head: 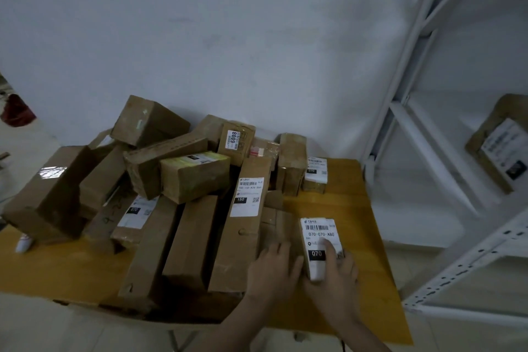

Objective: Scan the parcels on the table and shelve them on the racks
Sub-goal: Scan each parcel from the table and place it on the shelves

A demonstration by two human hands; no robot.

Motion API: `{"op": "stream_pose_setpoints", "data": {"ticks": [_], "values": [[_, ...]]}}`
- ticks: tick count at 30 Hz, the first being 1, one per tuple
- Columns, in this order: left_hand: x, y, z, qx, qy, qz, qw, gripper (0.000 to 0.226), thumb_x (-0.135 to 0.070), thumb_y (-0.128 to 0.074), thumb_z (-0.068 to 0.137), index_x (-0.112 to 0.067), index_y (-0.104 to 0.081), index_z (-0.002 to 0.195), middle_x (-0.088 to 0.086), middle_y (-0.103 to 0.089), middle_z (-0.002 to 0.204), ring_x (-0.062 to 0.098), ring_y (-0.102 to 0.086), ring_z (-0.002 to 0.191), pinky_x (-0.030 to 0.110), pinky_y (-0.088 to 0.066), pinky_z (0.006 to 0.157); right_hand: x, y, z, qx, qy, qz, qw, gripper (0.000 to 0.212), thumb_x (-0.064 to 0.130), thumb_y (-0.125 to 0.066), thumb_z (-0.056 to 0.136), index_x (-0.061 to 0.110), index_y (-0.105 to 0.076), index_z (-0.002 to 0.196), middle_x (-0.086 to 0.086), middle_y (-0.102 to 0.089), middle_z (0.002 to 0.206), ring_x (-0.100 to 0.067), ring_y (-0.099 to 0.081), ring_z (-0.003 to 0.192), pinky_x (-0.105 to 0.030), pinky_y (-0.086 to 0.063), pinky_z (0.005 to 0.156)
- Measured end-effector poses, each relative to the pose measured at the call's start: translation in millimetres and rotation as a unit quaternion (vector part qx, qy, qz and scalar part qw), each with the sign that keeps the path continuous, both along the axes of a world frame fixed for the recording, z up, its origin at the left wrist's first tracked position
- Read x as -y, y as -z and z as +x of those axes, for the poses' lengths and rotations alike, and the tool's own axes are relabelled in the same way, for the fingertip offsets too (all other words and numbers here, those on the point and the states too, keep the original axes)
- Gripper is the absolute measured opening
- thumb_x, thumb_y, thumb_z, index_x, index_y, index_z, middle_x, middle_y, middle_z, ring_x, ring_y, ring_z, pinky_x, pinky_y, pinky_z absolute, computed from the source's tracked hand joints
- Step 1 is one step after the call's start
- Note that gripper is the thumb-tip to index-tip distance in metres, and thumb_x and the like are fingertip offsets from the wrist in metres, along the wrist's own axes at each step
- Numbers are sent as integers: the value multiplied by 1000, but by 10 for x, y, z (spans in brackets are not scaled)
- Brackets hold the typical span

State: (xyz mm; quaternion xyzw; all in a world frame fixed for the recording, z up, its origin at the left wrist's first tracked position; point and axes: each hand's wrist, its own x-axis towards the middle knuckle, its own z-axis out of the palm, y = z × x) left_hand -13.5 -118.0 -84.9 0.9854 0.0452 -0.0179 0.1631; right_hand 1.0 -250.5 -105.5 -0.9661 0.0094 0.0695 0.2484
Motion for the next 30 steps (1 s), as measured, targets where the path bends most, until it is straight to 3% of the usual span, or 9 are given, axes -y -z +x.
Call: {"op": "stream_pose_setpoints", "data": {"ticks": [6,9,14,16,19,22,25,28,30], "values": [[357,-268,-71,32,-16,-29,999,62,-67,-14,89,-24,-45,121,-3,-57,120,17,-60,103,33,-52,80,315,-478,-206,40,-40,-15,998,99,58,-66,72,37,-4,147,-8,-11,146,-24,-23,133,-35,-32,107],[531,-330,-123,10,-16,-65,998,50,-57,-24,98,-23,-38,133,0,-58,126,20,-60,108,35,-51,87,448,-574,-299,53,-44,-31,997,96,60,-63,73,37,-4,146,-9,-9,147,-25,-22,133,-36,-32,106],[764,-339,-256,-61,-4,-160,985,57,-48,-22,102,-20,-15,151,7,-46,145,23,-55,119,37,-45,97,625,-572,-417,70,-45,-36,996,91,61,-60,74,37,-8,145,-10,-13,145,-25,-24,130,-34,-34,104],[829,-334,-311,-77,-5,-250,965,60,-48,-24,102,-21,-8,153,5,-45,146,18,-56,118,34,-48,98,670,-567,-443,69,-48,-36,996,91,58,-61,74,36,-10,146,-10,-14,144,-26,-24,129,-34,-35,103],[912,-377,-384,-94,-35,-412,906,59,-48,-33,101,-32,-4,150,-7,-55,131,7,-60,98,24,-55,80,722,-550,-466,72,-48,-40,995,93,57,-64,72,36,-11,146,-10,-15,144,-27,-24,129,-35,-36,103],[957,-421,-424,-98,-62,-500,858,59,-45,-39,100,-42,-3,146,-20,-53,113,6,-59,94,30,-58,73,763,-545,-475,65,-48,-39,996,94,58,-64,72,36,-9,146,-10,-14,146,-26,-23,131,-34,-34,105],[948,-397,-420,-96,-78,-546,829,61,-40,-41,100,-39,-4,149,-25,-52,113,0,-57,96,26,-58,68,815,-517,-465,62,-78,-12,995,95,59,-64,74,35,-7,147,-9,-12,148,-24,-21,133,-34,-33,107],[832,-326,-389,-77,-93,-563,818,67,-41,-46,97,-35,-6,151,-19,-54,121,4,-60,102,25,-57,69,953,-460,-437,66,-145,115,980,96,72,-55,72,30,-12,148,3,-13,147,-15,-22,131,-34,-34,108],[701,-294,-375,-62,-104,-563,817,70,-45,-50,91,-37,-10,148,-15,-54,123,8,-61,105,26,-57,73,1037,-397,-372,66,-132,185,972,87,77,-41,77,28,-20,146,12,-16,142,-8,-23,129,-30,-29,109]]}}
